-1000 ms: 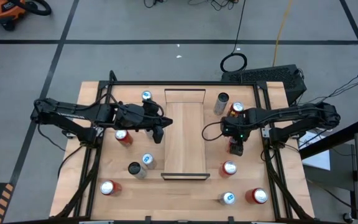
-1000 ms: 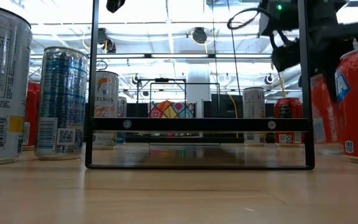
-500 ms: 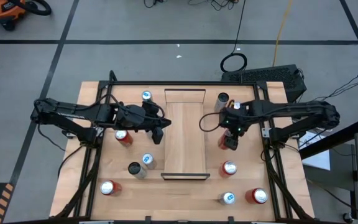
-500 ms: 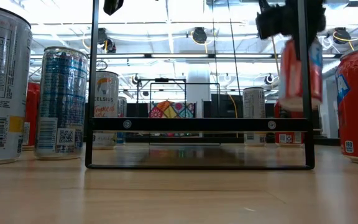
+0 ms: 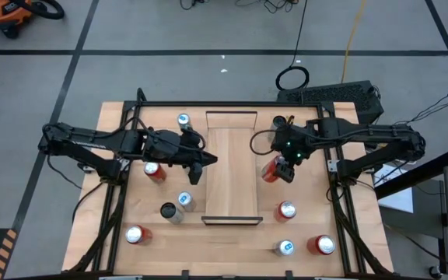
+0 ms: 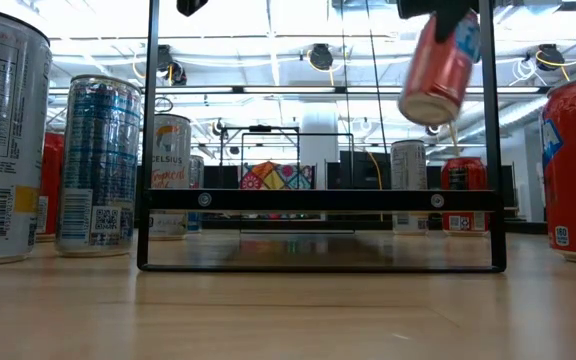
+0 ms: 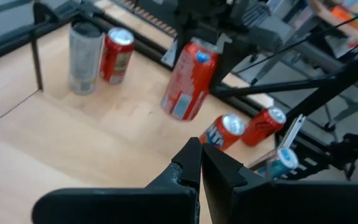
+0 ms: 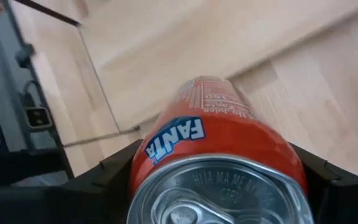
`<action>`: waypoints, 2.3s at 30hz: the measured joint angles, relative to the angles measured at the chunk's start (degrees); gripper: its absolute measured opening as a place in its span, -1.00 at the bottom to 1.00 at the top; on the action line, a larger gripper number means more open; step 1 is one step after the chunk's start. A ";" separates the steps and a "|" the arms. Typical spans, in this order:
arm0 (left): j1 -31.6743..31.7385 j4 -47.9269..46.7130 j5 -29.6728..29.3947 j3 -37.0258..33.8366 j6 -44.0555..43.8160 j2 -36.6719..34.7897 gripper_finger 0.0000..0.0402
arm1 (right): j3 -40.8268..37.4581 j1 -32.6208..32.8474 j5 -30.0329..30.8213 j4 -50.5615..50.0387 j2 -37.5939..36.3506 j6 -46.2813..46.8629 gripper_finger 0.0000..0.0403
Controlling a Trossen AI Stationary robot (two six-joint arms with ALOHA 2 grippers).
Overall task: Place canned beverage on shelf
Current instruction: Put the top right orange soda can on the shelf
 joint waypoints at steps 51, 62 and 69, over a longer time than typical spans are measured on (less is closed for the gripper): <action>3.84 8.71 -1.40 0.09 21.18 8.02 0.97 | 0.68 -0.02 1.75 28.68 0.19 -37.78 0.33; 6.14 11.36 7.05 0.02 26.64 12.64 0.95 | 0.68 -0.10 3.41 29.99 0.28 -36.31 0.33; 6.01 13.86 5.65 0.02 26.84 13.22 0.95 | 0.68 -0.11 3.29 29.87 1.63 -32.08 0.33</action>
